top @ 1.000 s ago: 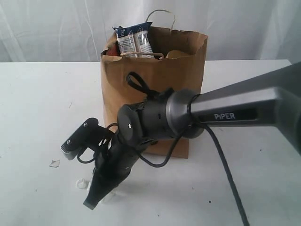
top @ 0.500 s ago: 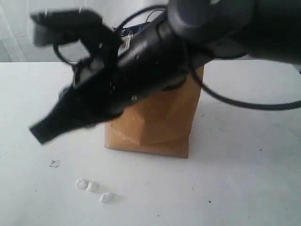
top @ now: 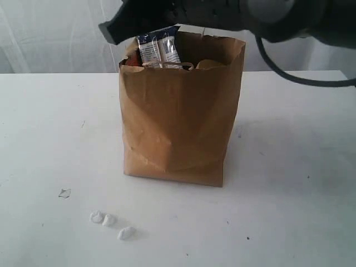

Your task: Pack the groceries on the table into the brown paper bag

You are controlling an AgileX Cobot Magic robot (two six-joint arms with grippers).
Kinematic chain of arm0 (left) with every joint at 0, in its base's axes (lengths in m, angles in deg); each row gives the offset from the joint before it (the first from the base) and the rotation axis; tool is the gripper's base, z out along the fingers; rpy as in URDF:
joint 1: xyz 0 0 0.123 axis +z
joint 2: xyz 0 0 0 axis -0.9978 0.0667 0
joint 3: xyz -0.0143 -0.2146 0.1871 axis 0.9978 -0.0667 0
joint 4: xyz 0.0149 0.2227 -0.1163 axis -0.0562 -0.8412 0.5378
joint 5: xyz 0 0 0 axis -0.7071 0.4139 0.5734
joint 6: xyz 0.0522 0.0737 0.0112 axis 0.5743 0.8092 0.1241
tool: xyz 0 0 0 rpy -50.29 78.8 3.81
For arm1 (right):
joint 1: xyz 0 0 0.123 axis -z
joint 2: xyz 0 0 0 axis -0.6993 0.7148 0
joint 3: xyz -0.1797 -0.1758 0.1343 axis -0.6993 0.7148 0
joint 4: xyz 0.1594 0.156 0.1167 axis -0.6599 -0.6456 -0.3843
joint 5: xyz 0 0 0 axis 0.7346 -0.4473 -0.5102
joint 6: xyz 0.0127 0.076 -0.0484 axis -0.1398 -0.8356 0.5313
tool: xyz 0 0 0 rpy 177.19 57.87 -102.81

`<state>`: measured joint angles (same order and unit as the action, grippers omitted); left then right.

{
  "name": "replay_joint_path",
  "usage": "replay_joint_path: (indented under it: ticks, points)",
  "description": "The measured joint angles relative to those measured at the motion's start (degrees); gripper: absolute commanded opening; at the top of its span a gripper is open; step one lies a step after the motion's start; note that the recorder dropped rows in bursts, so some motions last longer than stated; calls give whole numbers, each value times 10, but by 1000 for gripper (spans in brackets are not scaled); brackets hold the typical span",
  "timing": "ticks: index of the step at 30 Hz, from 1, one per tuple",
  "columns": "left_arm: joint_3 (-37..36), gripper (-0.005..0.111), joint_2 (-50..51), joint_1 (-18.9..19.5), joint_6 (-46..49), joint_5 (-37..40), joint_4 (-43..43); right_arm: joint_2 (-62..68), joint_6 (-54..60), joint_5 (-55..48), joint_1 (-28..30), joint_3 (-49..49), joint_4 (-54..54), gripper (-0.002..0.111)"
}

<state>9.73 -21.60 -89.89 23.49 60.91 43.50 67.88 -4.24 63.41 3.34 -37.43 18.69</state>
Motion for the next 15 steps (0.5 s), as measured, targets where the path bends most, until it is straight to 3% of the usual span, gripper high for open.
replay_joint_path:
  ticks: [7, 15]
  points:
    - [0, 0, 0, 0, 0, 0, 0, 28, 0, -3, 25, 0, 8, 51]
    - [0, 0, 0, 0, 0, 0, 0, 26, -41, -9, 24, 0, 3, 51]
